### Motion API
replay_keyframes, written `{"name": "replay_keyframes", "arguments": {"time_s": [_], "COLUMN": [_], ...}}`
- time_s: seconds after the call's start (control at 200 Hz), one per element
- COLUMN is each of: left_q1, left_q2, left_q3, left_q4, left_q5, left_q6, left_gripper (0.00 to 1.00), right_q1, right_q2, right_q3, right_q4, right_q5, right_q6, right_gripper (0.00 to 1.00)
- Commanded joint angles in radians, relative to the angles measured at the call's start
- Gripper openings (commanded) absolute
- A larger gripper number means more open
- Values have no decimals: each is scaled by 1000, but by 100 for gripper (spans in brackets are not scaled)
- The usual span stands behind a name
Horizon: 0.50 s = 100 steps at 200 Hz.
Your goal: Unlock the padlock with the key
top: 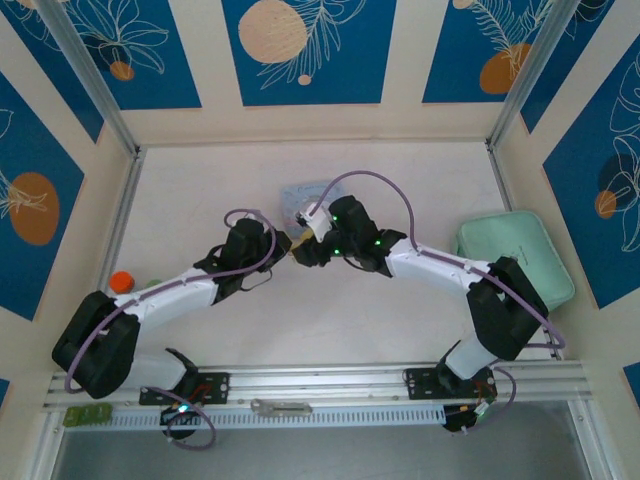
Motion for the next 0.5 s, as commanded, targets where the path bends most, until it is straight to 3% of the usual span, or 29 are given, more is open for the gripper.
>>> {"name": "replay_keyframes", "arguments": {"time_s": [0.0, 0.495], "left_q1": [-7, -20], "left_q2": [-39, -35], "left_q3": [-4, -21], "left_q4": [13, 48], "left_q5": [-22, 20], "left_q6": [-12, -104], "left_gripper": [0, 0], "right_q1": [6, 8], "right_q2": [-41, 17], "right_q3": [-45, -12], "right_q4": [6, 88], "right_q5": [25, -66], "right_q6": [-5, 9], "right_gripper": [44, 36]}}
